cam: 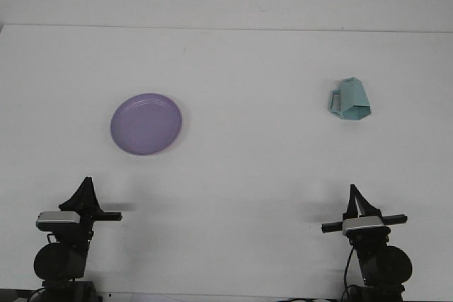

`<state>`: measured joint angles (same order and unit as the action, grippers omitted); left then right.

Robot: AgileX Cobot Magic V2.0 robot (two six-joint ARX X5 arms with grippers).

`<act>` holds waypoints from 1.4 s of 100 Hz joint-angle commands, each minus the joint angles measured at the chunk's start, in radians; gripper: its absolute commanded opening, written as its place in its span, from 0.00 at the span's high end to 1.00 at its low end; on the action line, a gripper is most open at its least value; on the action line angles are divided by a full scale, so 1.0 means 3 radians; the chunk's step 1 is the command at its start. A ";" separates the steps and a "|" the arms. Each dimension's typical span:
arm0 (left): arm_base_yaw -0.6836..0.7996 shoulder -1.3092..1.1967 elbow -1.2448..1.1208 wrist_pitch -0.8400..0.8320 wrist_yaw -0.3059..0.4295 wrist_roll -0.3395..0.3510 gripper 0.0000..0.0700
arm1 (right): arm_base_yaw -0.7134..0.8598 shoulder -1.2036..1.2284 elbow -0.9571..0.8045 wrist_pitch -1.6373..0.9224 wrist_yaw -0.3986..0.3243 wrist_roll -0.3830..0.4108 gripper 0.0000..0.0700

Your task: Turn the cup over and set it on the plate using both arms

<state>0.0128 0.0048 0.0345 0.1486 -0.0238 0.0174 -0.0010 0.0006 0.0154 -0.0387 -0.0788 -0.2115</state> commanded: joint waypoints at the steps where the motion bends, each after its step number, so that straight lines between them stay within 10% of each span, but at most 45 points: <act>1: 0.0003 -0.0005 -0.0065 0.0034 -0.0009 0.0042 0.98 | 0.0000 0.0001 -0.0009 0.0034 0.0001 0.0005 1.00; 77: 0.0003 -0.0005 -0.0065 0.0036 -0.0009 0.0042 0.98 | 0.0001 0.0001 -0.0009 0.0056 -0.0013 0.0034 1.00; 116: 0.0003 -0.0005 -0.0064 0.0036 -0.0009 0.0042 0.98 | 0.0003 0.0001 -0.0003 0.0407 0.0209 0.1076 1.00; 140: 0.0003 -0.0005 -0.0064 0.0037 -0.0008 0.0042 0.98 | 0.0003 0.0336 0.0402 0.0327 0.0554 0.1129 1.00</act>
<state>0.0128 0.0048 0.0345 0.1486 -0.0238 0.0174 -0.0010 0.0631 0.0963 0.0517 0.0826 0.1020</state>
